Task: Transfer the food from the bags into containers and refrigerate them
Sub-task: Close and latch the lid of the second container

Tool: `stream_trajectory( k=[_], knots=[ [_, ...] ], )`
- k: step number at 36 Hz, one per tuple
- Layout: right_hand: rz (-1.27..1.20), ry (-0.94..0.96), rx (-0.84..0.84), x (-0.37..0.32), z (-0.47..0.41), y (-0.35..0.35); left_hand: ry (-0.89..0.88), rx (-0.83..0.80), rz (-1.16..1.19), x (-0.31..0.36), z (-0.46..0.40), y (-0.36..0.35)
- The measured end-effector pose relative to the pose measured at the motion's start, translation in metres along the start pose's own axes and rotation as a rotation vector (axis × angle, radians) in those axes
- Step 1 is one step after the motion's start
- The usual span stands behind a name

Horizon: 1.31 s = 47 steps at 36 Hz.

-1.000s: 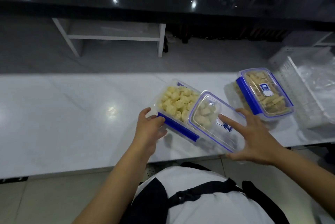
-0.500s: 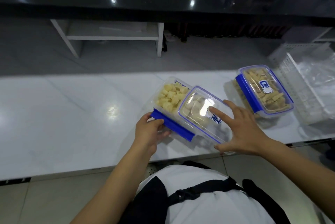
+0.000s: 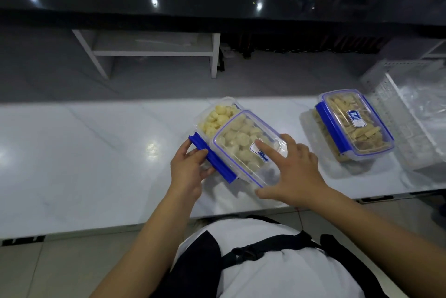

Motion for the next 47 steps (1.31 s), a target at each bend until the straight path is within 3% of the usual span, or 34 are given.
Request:
stream_trajectory(
  k=[11, 32, 38, 47],
  knots=[
    [-0.031, -0.087, 0.043, 0.026, 0.034, -0.001, 0.014, -0.016, -0.012, -0.002, -0.006, 0.0],
    [-0.095, -0.084, 0.138, -0.022, -0.011, 0.005, -0.02, -0.039, -0.047, 0.002, -0.009, 0.002],
    [-0.027, -0.093, 0.05, -0.036, -0.028, -0.01, -0.044, -0.024, -0.039, 0.002, -0.005, 0.003],
    [-0.191, -0.155, 0.123, -0.017, 0.001, -0.012, -0.059, -0.045, -0.055, 0.006, -0.005, 0.003]
  ],
)
Point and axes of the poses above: each hand's wrist, its own z-axis away from the middle knuckle, its own y-axis out of the back of the hand, x = y × z, the point moved 3 cm from there along -z, towards the middle knuckle, and after that the axes turned 14 degrees about x, right-handed, at the moved point
